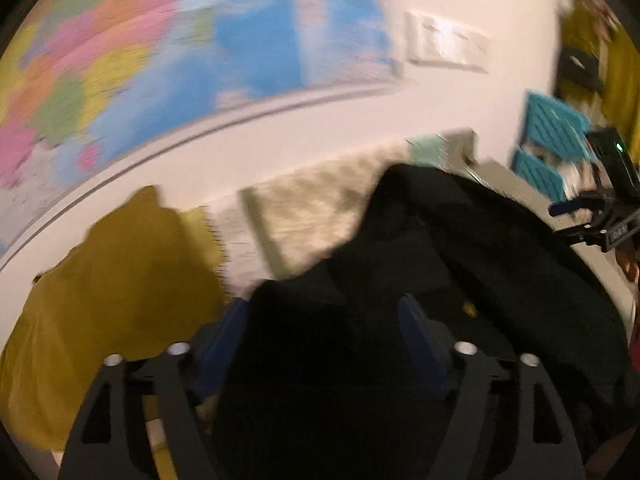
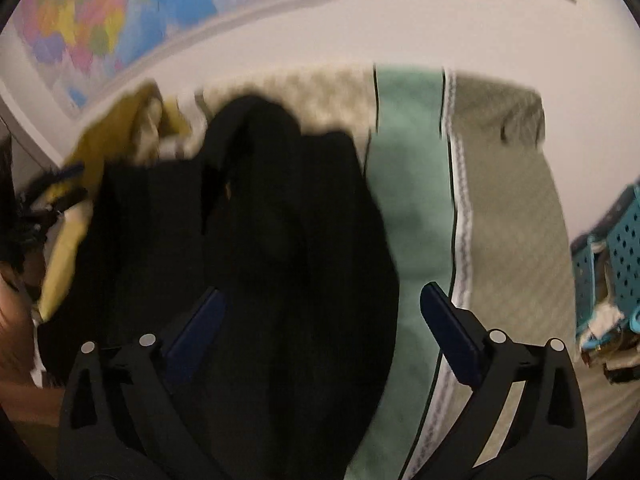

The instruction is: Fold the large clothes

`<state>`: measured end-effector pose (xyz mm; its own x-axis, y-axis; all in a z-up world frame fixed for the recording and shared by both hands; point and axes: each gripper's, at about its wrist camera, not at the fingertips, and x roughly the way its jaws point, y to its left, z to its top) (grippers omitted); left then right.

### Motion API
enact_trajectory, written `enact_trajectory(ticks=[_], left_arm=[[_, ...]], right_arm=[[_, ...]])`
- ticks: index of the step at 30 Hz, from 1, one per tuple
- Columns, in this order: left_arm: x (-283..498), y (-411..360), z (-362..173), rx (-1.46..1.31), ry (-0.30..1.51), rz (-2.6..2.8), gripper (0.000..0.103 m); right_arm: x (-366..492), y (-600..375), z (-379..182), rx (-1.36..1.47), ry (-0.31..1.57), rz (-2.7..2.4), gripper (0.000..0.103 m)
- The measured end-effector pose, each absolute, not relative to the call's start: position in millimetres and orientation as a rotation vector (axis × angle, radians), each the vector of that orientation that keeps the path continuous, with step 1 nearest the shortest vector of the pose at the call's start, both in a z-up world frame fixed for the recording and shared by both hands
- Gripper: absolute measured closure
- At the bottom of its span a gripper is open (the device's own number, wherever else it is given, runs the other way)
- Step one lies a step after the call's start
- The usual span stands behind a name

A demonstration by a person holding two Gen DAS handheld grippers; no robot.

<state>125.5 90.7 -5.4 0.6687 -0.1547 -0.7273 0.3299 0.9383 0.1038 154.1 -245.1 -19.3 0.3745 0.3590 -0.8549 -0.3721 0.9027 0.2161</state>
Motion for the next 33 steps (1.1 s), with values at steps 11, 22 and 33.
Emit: enact_trajectory(ticks=[11, 22, 33], left_arm=[[203, 68, -54, 0.193, 0.981, -0.196, 0.094], [213, 85, -51, 0.205, 0.974, -0.219, 0.059], [255, 80, -35, -0.002, 1.046, -0.315, 0.033]], right_arm=[[125, -266, 52, -0.012, 1.000, 0.430, 0.097], [158, -295, 3, -0.211, 1.159, 0.202, 0.035], [273, -234, 4, 0.241, 1.076, 0.534, 0.011]])
